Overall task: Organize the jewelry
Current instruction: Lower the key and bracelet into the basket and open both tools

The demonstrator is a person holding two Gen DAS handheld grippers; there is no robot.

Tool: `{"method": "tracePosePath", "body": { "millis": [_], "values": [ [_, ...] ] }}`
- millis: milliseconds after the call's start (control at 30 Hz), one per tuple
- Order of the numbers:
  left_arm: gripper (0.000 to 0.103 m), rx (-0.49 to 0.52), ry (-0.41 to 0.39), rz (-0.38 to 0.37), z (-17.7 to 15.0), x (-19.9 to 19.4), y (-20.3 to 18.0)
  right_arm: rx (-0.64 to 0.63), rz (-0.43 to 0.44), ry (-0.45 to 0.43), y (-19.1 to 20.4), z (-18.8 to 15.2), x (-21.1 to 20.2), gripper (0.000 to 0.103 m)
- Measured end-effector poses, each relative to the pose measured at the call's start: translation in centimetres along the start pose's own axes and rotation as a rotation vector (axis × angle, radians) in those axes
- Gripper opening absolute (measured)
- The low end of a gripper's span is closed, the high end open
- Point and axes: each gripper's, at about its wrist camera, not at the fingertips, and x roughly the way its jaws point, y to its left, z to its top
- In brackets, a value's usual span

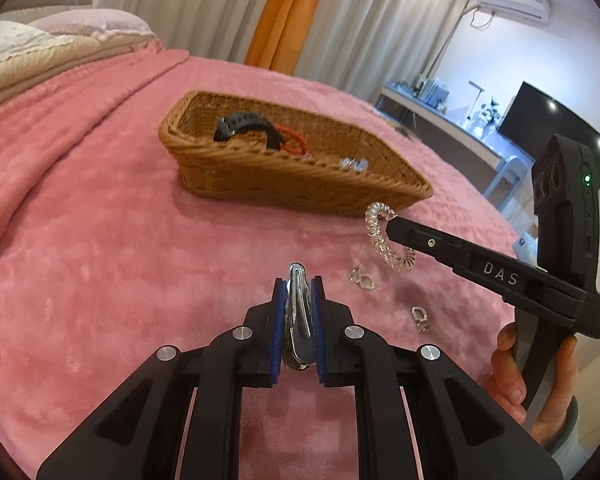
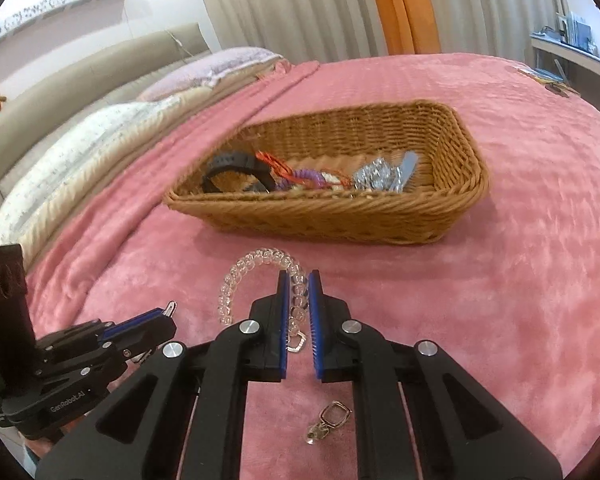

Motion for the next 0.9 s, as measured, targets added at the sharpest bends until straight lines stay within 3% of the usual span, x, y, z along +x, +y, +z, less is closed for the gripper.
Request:
{"method": "tracePosePath", "body": {
  "millis": [267, 467, 733, 900],
  "values": [
    [0.01, -0.013, -0.059, -0.012, 0.4, -1.2, 0.1, 0.006, -0.031, -0.113, 0.2, 0.6, -2.6, 0.008],
    [0.01, -0.008, -0.112, -0.025, 2.6, -3.1, -0.7, -0.001, -0.054, -0.196, 0.5, 1.9, -5.3, 0.008],
    [0.01, 0.074, -0.187, 0.015, 8.2, -5.8, -3.2, -0.047, -0.136, -0.19, 1.7, 6.6, -6.2, 0.008],
    [0.01, 0.083, -0.202, 0.042, 12.2, -3.9, -3.2, -0.044, -0.156, -0.175, 1.2, 9.8, -4.2, 0.008]
  ]
}}
